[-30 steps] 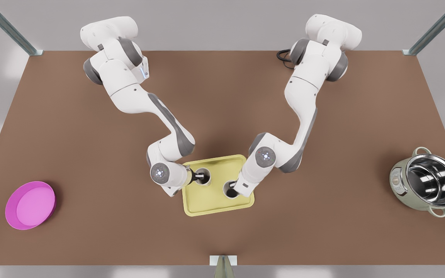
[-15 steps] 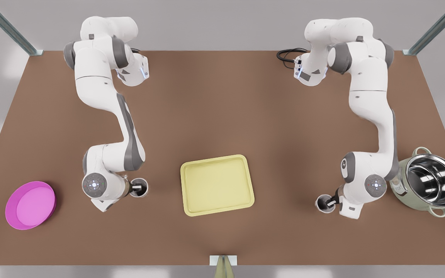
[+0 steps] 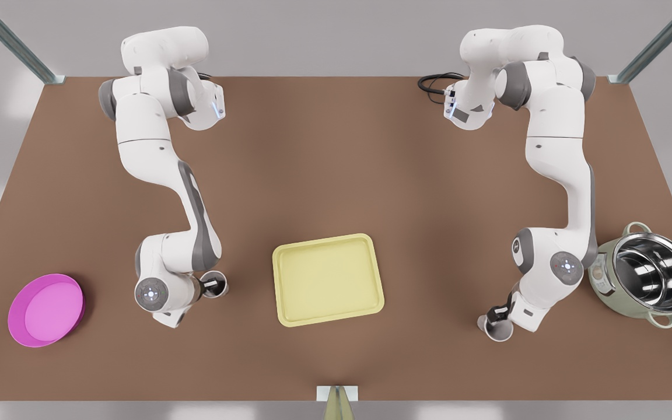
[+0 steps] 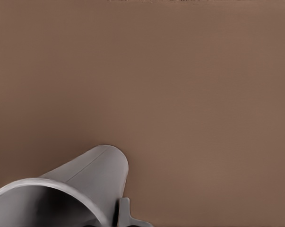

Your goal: Use the left arm to pick up the white IKEA cup from the tray and place it on the middle-left position; use the right arm to pick up the white IKEA cup from the tray and place it on the middle-right position

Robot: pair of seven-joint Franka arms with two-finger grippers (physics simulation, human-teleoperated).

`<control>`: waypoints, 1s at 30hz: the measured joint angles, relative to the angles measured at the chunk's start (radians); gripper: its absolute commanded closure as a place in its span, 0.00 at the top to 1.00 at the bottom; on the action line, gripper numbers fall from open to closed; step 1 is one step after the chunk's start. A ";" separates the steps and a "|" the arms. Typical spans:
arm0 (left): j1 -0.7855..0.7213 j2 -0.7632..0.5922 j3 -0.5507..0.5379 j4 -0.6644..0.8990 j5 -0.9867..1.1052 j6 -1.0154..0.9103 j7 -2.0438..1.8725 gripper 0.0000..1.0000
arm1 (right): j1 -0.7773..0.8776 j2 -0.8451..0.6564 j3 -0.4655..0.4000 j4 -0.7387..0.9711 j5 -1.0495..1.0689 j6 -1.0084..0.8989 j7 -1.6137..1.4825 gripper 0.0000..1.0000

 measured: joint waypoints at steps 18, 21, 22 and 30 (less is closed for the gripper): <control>0.000 -0.366 -0.036 0.114 0.030 -0.331 0.096 1.00 | -0.020 -0.003 0.028 -0.002 0.003 0.028 -0.115 0.70; 0.008 -0.526 -0.039 0.088 0.035 -0.544 0.132 1.00 | -0.020 -0.039 0.035 -0.002 0.007 0.009 -0.124 0.79; 0.008 -0.560 -0.039 0.042 0.036 -0.582 0.144 1.00 | -0.019 -0.068 0.044 -0.001 0.007 -0.010 -0.124 0.89; 0.006 -0.575 -0.042 -0.040 0.038 -0.712 0.225 1.00 | -0.075 -0.435 0.062 0.002 -0.024 -0.281 -0.091 1.00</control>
